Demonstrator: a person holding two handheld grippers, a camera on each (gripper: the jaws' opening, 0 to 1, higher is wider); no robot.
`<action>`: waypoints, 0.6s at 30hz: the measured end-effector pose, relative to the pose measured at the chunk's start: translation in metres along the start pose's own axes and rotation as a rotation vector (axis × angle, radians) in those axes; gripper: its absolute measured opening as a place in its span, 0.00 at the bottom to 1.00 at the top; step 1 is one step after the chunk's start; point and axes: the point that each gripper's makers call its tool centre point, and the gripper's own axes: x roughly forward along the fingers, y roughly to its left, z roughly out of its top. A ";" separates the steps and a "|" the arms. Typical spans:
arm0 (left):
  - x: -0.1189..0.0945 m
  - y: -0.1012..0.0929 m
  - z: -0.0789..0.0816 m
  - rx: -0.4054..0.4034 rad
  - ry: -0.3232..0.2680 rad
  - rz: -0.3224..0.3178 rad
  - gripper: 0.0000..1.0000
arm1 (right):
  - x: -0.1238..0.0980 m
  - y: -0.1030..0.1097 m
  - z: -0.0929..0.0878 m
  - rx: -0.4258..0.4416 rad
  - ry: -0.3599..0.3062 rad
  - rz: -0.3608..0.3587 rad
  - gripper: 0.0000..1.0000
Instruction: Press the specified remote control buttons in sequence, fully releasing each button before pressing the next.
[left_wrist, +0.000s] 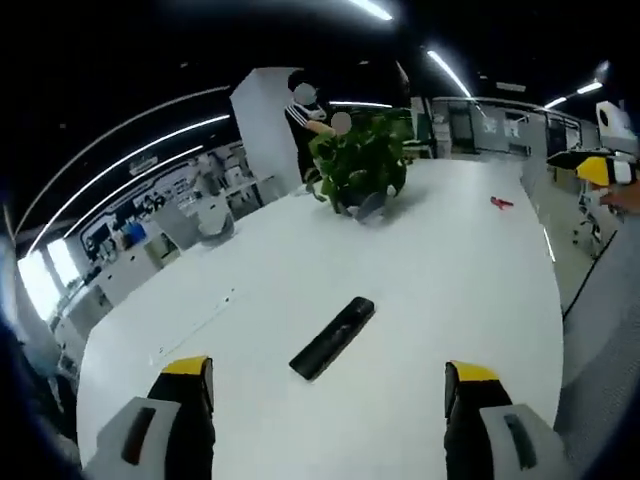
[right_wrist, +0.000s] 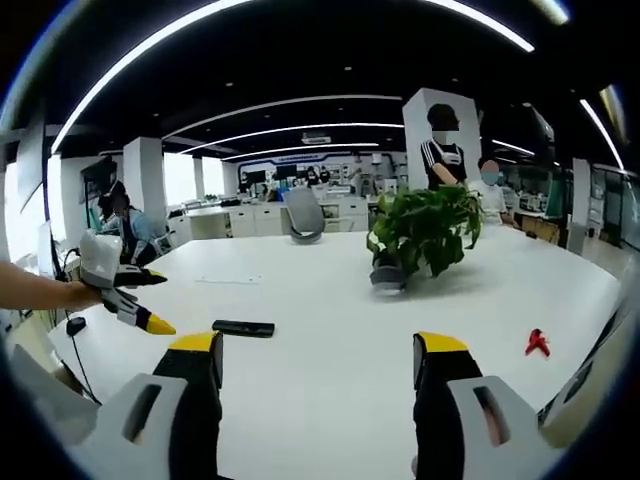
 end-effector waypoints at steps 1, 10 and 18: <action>-0.010 -0.001 0.002 -0.006 -0.015 0.020 1.00 | 0.000 0.000 0.000 0.000 0.001 -0.001 0.83; -0.077 -0.018 0.017 -0.155 -0.131 0.091 1.00 | 0.001 0.002 0.003 -0.007 -0.018 0.006 0.97; -0.122 -0.026 0.015 -0.203 -0.183 0.205 1.00 | 0.002 0.006 0.004 -0.016 -0.024 0.023 1.00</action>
